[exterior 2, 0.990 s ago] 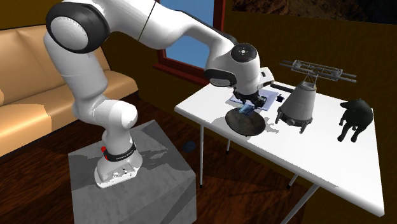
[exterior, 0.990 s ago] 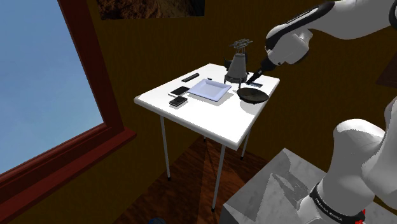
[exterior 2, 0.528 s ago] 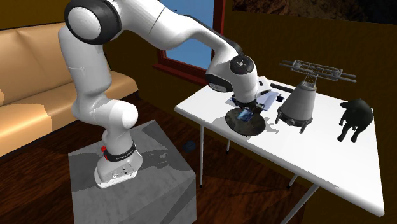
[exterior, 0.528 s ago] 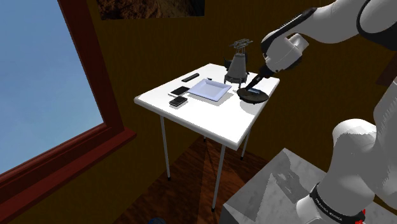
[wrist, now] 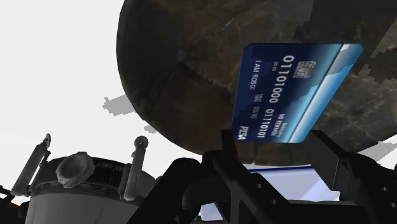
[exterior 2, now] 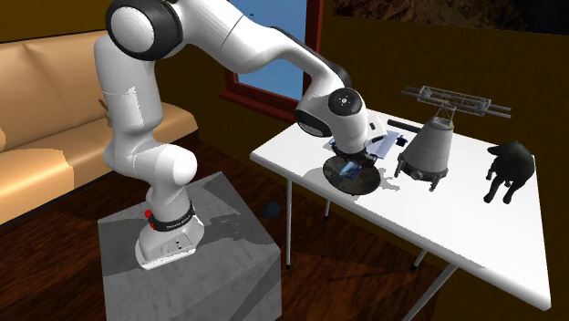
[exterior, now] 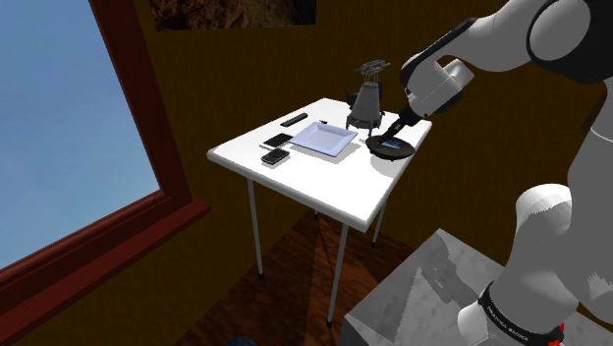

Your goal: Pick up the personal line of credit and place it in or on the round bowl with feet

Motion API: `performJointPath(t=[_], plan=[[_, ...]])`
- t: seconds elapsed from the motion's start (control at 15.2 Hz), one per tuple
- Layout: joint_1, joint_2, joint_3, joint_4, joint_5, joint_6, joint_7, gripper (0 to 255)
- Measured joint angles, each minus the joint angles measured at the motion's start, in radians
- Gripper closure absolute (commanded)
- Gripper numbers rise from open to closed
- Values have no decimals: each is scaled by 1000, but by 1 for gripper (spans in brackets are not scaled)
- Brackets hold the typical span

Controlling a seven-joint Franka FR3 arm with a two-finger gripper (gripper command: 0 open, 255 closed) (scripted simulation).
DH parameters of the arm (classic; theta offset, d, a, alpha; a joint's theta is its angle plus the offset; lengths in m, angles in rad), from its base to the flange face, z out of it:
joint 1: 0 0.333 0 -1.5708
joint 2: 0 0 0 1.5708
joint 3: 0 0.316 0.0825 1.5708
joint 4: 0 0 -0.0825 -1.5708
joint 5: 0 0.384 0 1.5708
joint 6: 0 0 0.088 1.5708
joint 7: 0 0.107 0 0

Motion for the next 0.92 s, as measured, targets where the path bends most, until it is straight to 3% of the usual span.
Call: performJointPath(t=[0.07, 0.13, 0.53, 0.59, 0.66, 0.73, 0.79, 0.92], plan=[[0, 0, 0, 0, 1, 0, -1, 255], [-1, 1, 0, 0, 1, 0, -1, 0], [-1, 1, 1, 0, 1, 0, -1, 0], [16, -27, -19, -4, -33, 7, 21, 0], [46, -86, -41, -13, -108, 30, 73, 0], [63, -190, -47, -40, -232, 72, 163, 0], [41, -270, -28, -58, -371, 91, 245, 0], [-11, -317, 16, -66, -458, 94, 292, 0]])
